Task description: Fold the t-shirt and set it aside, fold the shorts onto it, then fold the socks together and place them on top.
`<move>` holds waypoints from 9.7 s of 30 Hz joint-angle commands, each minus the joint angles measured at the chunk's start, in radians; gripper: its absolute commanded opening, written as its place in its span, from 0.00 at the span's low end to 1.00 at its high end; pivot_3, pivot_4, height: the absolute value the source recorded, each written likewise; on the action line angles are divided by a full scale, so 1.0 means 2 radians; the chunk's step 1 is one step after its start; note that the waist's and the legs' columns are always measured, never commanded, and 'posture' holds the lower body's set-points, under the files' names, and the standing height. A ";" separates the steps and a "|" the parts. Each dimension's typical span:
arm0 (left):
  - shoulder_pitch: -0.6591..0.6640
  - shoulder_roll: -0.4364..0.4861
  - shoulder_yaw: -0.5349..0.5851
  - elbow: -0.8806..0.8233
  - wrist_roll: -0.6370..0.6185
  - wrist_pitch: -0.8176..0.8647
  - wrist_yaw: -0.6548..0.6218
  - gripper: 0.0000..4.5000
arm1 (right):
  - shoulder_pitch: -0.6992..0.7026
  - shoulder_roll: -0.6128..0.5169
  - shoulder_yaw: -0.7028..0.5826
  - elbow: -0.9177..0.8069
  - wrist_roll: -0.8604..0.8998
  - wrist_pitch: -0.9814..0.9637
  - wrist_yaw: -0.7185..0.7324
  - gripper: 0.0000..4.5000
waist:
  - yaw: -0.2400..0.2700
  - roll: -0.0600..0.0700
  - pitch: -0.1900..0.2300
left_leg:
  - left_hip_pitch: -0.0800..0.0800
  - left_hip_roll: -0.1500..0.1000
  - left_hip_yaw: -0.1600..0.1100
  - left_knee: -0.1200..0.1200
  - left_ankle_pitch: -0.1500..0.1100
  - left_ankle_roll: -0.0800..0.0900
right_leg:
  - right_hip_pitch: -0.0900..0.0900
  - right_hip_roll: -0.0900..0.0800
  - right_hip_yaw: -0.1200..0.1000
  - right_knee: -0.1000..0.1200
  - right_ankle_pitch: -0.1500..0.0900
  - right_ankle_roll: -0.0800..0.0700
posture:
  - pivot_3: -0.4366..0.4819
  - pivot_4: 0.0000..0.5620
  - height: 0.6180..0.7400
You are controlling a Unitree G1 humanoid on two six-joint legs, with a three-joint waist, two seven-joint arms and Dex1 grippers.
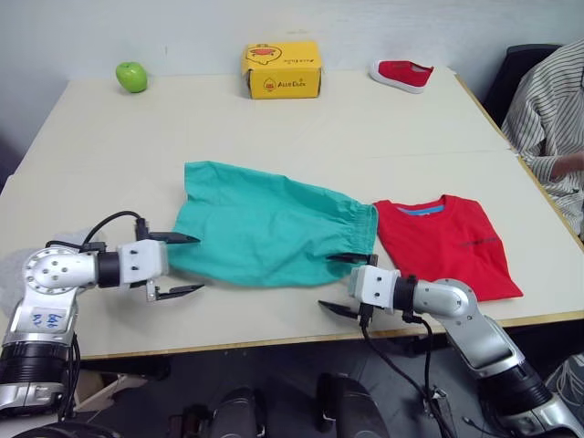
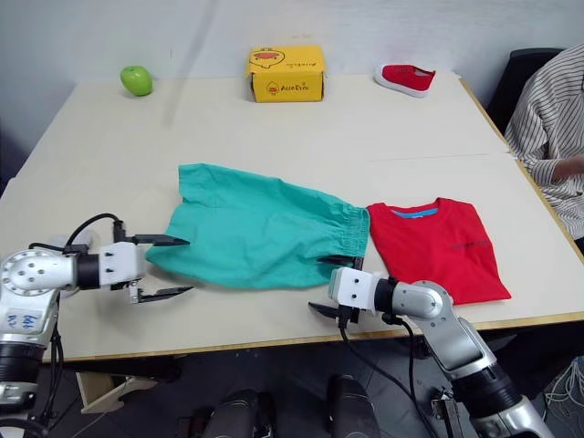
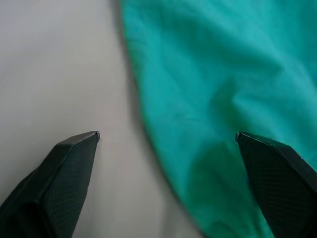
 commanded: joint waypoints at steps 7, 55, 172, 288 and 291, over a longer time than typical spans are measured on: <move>-0.094 -0.011 -0.078 0.147 0.123 -0.067 0.134 1.00 | -0.049 0.009 0.008 0.087 -0.053 -0.023 -0.029 0.56 | 0.001 -0.001 -0.001 | 0.002 0.000 0.002 0.000 0.000 0.000 | 0.001 0.000 0.000 0.002 0.000 -0.001 | 0.48 0.27 1.00; 0.538 0.022 0.334 -0.295 -0.324 0.281 -0.021 0.60 | 0.077 -0.085 -0.122 -0.056 0.248 0.019 0.149 0.99 | -0.007 0.004 0.000 | 0.006 0.007 -0.002 -0.002 -0.007 0.002 | 0.007 -0.001 -0.002 -0.004 -0.002 -0.004 | 0.48 0.27 1.00; -0.055 -0.215 -0.130 0.050 -0.046 0.117 0.108 0.00 | 0.083 0.216 -0.159 -0.037 0.475 0.193 -0.429 0.37 | 0.000 0.002 -0.006 | 0.007 0.000 -0.021 -0.010 0.000 0.001 | 0.016 -0.006 -0.012 -0.006 -0.005 -0.004 | 0.48 0.27 1.00; -0.074 -0.236 -0.113 0.002 -0.066 0.225 0.157 0.00 | -0.210 0.027 -0.150 0.205 0.367 0.627 0.015 1.00 | -0.001 0.004 -0.001 | 0.005 -0.003 -0.010 -0.009 0.002 0.002 | 0.008 -0.008 -0.009 -0.005 -0.001 0.001 | 0.48 0.27 1.00; -0.067 -0.240 -0.114 -0.005 -0.066 0.230 0.161 0.00 | -0.237 0.043 -0.119 0.241 0.334 0.613 0.013 1.00 | -0.002 0.005 -0.001 | 0.005 -0.003 -0.010 -0.009 0.002 0.002 | 0.008 -0.007 -0.009 -0.005 -0.001 0.001 | 0.48 0.27 1.00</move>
